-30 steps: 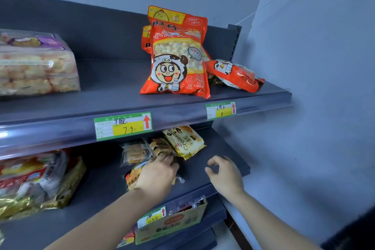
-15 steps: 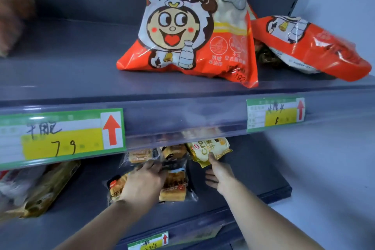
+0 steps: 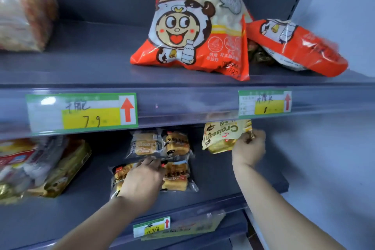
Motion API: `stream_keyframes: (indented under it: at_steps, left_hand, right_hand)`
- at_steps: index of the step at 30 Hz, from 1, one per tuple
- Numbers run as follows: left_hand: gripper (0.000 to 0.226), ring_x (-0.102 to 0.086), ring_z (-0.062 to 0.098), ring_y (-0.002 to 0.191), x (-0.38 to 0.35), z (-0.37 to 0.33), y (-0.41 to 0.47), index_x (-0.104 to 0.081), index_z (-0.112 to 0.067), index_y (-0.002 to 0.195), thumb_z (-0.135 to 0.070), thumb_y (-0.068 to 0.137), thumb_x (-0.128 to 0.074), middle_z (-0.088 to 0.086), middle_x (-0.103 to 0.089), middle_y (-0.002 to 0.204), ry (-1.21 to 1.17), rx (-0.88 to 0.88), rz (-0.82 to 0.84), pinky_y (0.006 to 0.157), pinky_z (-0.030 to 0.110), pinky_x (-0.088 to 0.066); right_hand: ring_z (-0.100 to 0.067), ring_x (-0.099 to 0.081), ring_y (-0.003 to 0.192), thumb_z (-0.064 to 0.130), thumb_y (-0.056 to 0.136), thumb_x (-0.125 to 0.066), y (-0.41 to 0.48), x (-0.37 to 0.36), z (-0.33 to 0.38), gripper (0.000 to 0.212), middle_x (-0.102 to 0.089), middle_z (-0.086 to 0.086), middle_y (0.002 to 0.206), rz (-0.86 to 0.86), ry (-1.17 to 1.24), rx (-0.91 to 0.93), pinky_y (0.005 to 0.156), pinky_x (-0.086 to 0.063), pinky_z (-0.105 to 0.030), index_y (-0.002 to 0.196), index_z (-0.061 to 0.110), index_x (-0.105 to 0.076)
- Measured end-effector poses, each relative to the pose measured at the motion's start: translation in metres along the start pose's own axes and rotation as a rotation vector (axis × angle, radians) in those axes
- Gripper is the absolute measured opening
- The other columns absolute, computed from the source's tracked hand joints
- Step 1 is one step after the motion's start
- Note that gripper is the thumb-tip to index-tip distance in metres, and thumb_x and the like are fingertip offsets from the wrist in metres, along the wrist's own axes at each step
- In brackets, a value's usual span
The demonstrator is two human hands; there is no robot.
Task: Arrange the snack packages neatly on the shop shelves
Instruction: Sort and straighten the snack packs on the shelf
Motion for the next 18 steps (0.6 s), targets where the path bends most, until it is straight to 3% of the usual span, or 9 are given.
stream_keyframes:
  at_steps: [4,6,8,11,13,14,16,18]
  left_hand:
    - [0.029,-0.065,0.018,0.076,0.036,-0.011,-0.021,-0.071,-0.026,0.069,-0.024,0.045,-0.088,-0.005,-0.065,0.075,-0.005,-0.001,-0.054,0.054,0.029,-0.055]
    - [0.032,-0.066,0.018,0.079,0.059,-0.016,-0.038,-0.073,-0.025,0.079,-0.027,0.050,-0.088,-0.005,-0.066,0.080,-0.038,0.004,-0.088,0.057,0.028,-0.056]
    - [0.050,-0.066,0.021,0.085,0.088,-0.023,-0.057,-0.070,-0.022,0.104,-0.035,0.058,-0.087,-0.002,-0.067,0.093,-0.082,0.037,-0.138,0.062,0.031,-0.057]
    - [0.081,-0.050,0.025,0.119,0.128,-0.033,-0.084,-0.032,-0.021,0.147,-0.054,0.080,-0.065,0.002,-0.048,0.130,-0.105,0.094,-0.089,0.088,0.037,-0.050]
    - [0.096,-0.030,0.024,0.135,0.147,-0.036,-0.099,-0.010,-0.025,0.153,-0.063,0.080,-0.060,0.001,-0.029,0.147,-0.178,0.105,0.010,0.105,0.038,-0.038]
    - [0.102,-0.026,0.022,0.138,0.156,-0.036,-0.105,-0.008,-0.027,0.153,-0.064,0.076,-0.063,-0.002,-0.026,0.149,-0.224,0.110,0.071,0.108,0.038,-0.034]
    - [0.097,-0.039,0.016,0.132,0.171,-0.031,-0.120,-0.027,-0.029,0.148,-0.060,0.068,-0.073,-0.010,-0.042,0.141,-0.489,0.152,0.216,0.106,0.037,-0.038]
    - [0.069,-0.059,0.008,0.110,0.185,-0.030,-0.137,-0.054,-0.029,0.127,-0.049,0.066,-0.081,-0.015,-0.063,0.118,-0.819,0.159,0.325,0.097,0.038,-0.048]
  right_hand:
    - [-0.023,-0.050,0.077,0.017,0.100,-0.043,-0.020,0.044,0.051,0.016,-0.055,0.002,0.083,-0.033,0.104,0.142,0.066,-0.036,-0.030,0.102,0.008,-0.055]
    - [-0.022,-0.049,0.076,0.016,0.100,-0.044,-0.043,0.061,0.073,0.013,-0.051,0.012,0.076,0.079,0.065,0.252,0.064,-0.034,-0.030,0.097,0.013,-0.056]
    - [-0.021,-0.050,0.074,0.015,0.099,-0.045,-0.074,0.071,0.085,0.014,-0.051,0.016,0.074,0.274,-0.020,0.366,0.060,-0.033,-0.032,0.088,0.019,-0.053]
    - [-0.013,-0.052,0.068,0.014,0.097,-0.048,-0.120,0.082,0.098,0.019,-0.058,0.010,0.073,0.596,-0.102,0.492,0.060,-0.038,-0.033,0.082,0.023,-0.054]
    - [-0.007,-0.050,0.061,0.015,0.097,-0.049,-0.150,0.090,0.113,0.020,-0.059,0.012,0.074,0.803,-0.146,0.549,0.059,-0.038,-0.028,0.081,0.025,-0.056]
    - [-0.004,-0.050,0.059,0.016,0.097,-0.049,-0.164,0.095,0.123,0.020,-0.059,0.014,0.075,0.887,-0.169,0.580,0.056,-0.037,-0.024,0.082,0.026,-0.057]
    - [-0.001,-0.050,0.054,0.016,0.097,-0.049,-0.189,0.107,0.146,0.017,-0.058,0.016,0.072,0.999,-0.188,0.625,0.051,-0.032,-0.015,0.084,0.022,-0.060]
    - [0.002,-0.051,0.053,0.016,0.096,-0.050,-0.209,0.121,0.171,0.015,-0.058,0.013,0.072,1.054,-0.158,0.646,0.050,-0.033,-0.012,0.086,0.018,-0.061]
Point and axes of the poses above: each hand's wrist, its own y-axis towards the middle knuckle, its own x-axis out of the back of the hand, z = x × y, the point moved 6 cm from there along y, towards the middle knuckle
